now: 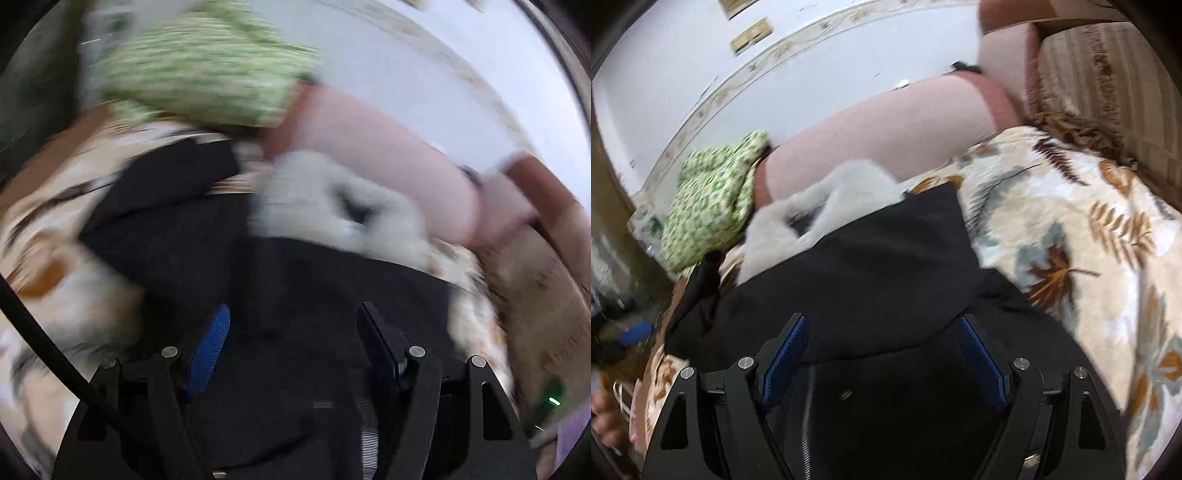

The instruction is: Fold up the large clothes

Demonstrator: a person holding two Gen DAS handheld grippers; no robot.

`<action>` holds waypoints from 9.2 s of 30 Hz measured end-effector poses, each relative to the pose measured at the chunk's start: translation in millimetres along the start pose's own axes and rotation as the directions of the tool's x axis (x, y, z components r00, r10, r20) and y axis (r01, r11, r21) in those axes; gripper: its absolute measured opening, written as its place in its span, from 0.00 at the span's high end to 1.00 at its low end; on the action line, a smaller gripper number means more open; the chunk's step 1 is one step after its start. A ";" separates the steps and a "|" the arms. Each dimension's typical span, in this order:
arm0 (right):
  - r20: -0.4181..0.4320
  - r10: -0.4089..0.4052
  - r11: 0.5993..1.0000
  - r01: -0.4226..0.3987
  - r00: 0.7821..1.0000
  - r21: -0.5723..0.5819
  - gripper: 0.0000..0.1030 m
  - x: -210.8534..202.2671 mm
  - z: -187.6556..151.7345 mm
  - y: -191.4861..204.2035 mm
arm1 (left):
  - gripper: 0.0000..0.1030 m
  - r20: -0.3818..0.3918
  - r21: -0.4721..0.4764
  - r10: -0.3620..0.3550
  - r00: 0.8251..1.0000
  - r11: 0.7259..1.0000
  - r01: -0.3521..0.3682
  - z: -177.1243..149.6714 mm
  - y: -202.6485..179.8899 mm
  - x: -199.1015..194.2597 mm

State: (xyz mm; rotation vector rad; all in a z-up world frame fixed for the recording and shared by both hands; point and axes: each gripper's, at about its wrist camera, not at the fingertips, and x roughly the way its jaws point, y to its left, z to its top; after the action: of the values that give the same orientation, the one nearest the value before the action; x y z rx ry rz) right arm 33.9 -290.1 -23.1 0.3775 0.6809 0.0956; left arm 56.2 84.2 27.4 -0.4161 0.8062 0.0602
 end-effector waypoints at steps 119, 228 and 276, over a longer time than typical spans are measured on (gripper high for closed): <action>0.041 -0.151 0.977 0.156 0.988 -0.148 0.25 -152.7 -162.8 2.1 | 0.24 0.156 0.233 0.156 0.975 0.954 -0.189 -198.5 -10.4 -143.5; -0.299 0.373 0.918 -0.302 0.878 0.259 0.21 -53.6 -97.1 -116.6 | 0.27 -0.325 -0.176 -0.448 0.832 0.894 0.413 -158.1 102.6 -9.7; -0.200 0.307 0.951 -0.294 0.930 0.094 0.82 -149.9 -97.2 -81.6 | 0.86 -0.104 0.018 -0.186 0.977 0.982 0.188 -162.9 102.9 -107.3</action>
State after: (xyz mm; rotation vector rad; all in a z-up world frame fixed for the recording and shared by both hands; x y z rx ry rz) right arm -146.6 -367.0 -33.3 0.5363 0.8347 0.4123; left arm -151.9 127.3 -31.4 -0.4696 0.8639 -0.1488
